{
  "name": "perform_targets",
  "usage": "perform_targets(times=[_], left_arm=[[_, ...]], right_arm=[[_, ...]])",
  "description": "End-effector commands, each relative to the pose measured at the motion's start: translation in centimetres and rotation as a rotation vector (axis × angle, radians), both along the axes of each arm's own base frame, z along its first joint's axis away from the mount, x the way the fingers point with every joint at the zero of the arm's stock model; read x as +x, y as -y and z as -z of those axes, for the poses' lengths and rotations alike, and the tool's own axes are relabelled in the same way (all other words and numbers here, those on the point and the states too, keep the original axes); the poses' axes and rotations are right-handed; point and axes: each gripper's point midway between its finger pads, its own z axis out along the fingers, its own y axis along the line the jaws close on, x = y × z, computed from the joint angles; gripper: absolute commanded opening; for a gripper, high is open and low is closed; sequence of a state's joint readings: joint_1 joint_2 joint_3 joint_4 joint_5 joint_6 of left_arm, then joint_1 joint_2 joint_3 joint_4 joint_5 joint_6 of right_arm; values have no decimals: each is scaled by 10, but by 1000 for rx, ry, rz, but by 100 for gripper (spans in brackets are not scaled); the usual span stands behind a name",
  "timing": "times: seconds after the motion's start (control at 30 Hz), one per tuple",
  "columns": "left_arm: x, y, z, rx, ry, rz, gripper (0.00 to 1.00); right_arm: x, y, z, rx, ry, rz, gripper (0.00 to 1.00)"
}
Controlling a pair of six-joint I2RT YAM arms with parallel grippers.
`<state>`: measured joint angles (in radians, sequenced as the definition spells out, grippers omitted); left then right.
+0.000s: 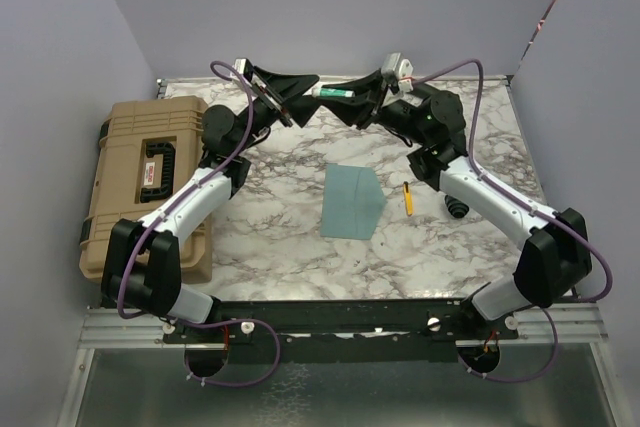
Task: Place the letter into the envelope and seal it
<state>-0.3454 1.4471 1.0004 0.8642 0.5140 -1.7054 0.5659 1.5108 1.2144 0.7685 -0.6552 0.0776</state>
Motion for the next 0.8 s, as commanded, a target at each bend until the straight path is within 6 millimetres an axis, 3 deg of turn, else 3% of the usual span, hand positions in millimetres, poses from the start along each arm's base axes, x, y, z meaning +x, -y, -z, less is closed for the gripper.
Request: perform_targets(times=[0.0,0.1,0.23,0.33,0.43,0.5,0.63,0.77], left_arm=[[-1,-7,7,19,3,-41,78],[0,-11,18,49,-2,-58,82],[2,-17,49,179,-28,-98,84],[5,-24,92,393,-55,-149,82],[6,-42,147,691,-50,-218,77],[0,-42,177,779,-67,-170,69],[-13,-15,237,841,-125,29,44],[-20,16,287,956,-130,172,18]], right_arm=[[3,5,5,-7,-90,49,1],[15,10,21,-49,-192,114,1],[39,26,70,-159,-406,261,1],[52,49,116,-230,-600,393,1],[52,74,171,-341,-785,533,1],[45,84,210,-433,-881,575,1],[26,94,275,-582,-1024,592,1],[14,97,317,-671,-1118,614,0]])
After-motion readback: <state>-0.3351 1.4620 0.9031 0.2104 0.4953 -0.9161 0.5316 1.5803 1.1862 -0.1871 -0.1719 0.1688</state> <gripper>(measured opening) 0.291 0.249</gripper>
